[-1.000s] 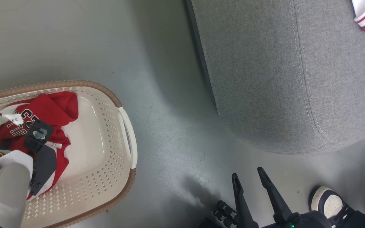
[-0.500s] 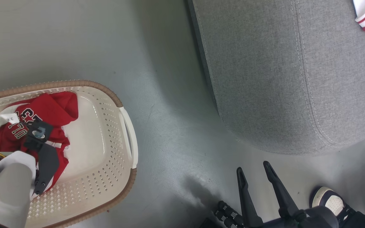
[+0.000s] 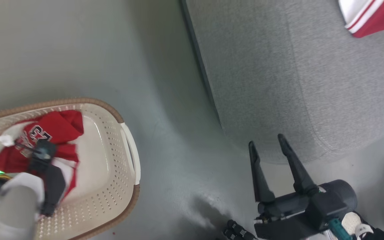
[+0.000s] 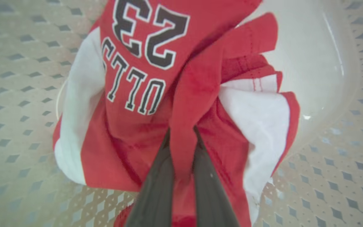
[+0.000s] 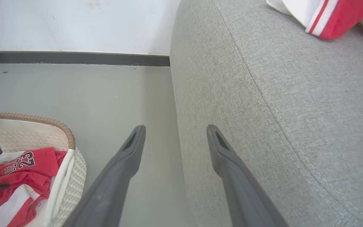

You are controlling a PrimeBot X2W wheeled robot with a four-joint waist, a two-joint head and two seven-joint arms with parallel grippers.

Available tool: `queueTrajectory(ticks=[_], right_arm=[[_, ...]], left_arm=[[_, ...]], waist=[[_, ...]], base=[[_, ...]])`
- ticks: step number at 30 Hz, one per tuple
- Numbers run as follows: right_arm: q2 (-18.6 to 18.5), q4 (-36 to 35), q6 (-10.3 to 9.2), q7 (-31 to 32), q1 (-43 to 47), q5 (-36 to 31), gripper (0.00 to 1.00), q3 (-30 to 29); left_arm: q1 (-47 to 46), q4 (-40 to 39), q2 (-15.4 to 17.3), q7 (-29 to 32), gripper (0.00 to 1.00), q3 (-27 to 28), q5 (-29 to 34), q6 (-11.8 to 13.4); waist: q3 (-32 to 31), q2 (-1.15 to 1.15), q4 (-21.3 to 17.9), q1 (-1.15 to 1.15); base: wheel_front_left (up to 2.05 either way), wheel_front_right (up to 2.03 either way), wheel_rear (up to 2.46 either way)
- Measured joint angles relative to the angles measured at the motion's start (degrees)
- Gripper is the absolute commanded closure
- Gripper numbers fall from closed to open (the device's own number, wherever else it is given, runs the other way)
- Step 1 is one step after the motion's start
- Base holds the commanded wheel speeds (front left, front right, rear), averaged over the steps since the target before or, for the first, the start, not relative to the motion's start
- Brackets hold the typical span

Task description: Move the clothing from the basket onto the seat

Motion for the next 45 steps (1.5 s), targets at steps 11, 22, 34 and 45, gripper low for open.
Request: queueTrajectory(ticks=[11,22,34,45], right_arm=[[-0.09,5.15,0.00,-0.01,-3.91,1.67,0.00,-3.46],[-0.13,10.43,0.00,-0.01,-4.43,1.58,0.00,-6.67],[-0.43,14.74,0.01,0.00,-4.46,1.60,0.00,-8.82],[-1.90,17.80,0.99,0.00,-0.51,2.24,0.00,-10.91]], left_arm=[[3.53,0.04,-6.72,-4.45,1.00,-1.46,-0.40,-1.68],[5.69,0.36,-10.02,-8.10,1.00,-1.04,-2.01,-3.04],[8.37,0.74,-11.47,-12.01,1.00,-2.04,-2.94,-3.58],[12.74,1.27,-13.41,-15.50,1.00,-2.52,-3.59,-4.02]], waist=[[-7.74,0.00,1.07,0.00],[-16.43,0.00,4.80,-0.01],[-26.41,0.00,9.97,-0.01],[-35.89,-0.01,14.67,-0.02]], base=[[0.00,0.00,0.00],[0.00,0.00,0.00],[0.00,0.00,0.00],[0.00,0.00,0.00]])
